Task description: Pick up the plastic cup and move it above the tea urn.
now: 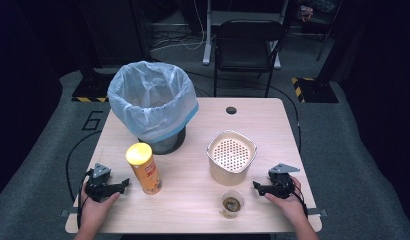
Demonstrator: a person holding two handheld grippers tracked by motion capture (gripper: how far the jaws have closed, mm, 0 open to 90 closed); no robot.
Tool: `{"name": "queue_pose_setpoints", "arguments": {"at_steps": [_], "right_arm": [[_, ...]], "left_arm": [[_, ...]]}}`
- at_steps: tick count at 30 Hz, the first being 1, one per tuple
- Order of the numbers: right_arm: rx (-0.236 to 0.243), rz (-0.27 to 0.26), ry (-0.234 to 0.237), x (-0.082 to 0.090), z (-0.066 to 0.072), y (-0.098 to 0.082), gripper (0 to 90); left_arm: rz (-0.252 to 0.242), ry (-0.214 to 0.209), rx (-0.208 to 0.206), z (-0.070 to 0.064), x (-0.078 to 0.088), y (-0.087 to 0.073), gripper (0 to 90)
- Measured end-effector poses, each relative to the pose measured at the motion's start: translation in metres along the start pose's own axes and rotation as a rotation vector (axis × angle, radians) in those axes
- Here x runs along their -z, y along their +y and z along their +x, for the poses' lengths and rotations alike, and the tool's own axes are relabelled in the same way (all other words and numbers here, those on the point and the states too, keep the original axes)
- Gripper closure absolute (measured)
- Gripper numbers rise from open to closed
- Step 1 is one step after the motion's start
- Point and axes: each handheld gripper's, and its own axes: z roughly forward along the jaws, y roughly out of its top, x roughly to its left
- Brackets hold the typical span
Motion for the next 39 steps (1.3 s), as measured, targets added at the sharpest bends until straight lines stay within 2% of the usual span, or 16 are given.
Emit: {"name": "queue_pose_setpoints", "arguments": {"at_steps": [4,10,13,17,18,21,26,32,33,37,39], "right_arm": [[0.049,-0.011,0.003,0.010,0.008,0.003,25.1],[0.061,-0.014,0.051,0.024,0.017,0.009,29.1],[0.089,-0.016,0.076,0.029,0.023,0.010,29.0],[0.103,-0.023,0.112,0.036,0.032,0.010,28.6],[0.129,-0.024,0.117,0.037,0.033,0.010,28.4],[0.129,-0.022,0.132,0.042,0.038,0.008,28.2],[0.145,-0.028,0.194,0.050,0.044,0.002,29.0],[0.192,-0.041,0.250,0.051,0.047,-0.006,29.8],[0.184,-0.035,0.261,0.050,0.048,-0.007,30.0],[0.207,-0.030,0.287,0.048,0.051,-0.010,30.0],[0.234,-0.027,0.306,0.048,0.054,-0.010,30.0]], "left_arm": [[0.007,-0.001,0.000,0.000,0.000,0.000,14.7],[0.007,0.000,0.000,0.000,0.000,0.000,14.7],[0.007,0.000,0.000,0.000,0.000,0.000,14.6],[0.007,0.000,0.000,0.000,0.000,0.000,14.6],[0.007,0.000,0.000,0.000,0.000,0.000,14.6],[-0.001,0.003,0.002,0.000,0.000,0.000,14.6],[0.006,0.002,0.004,-0.001,0.000,0.000,14.6],[0.006,0.002,0.004,-0.001,0.000,0.000,14.6],[0.006,0.002,0.003,-0.001,0.000,0.000,14.6],[0.006,0.002,0.004,-0.001,0.000,0.000,14.6],[0.006,0.002,0.004,-0.001,0.000,0.000,14.6]]}}
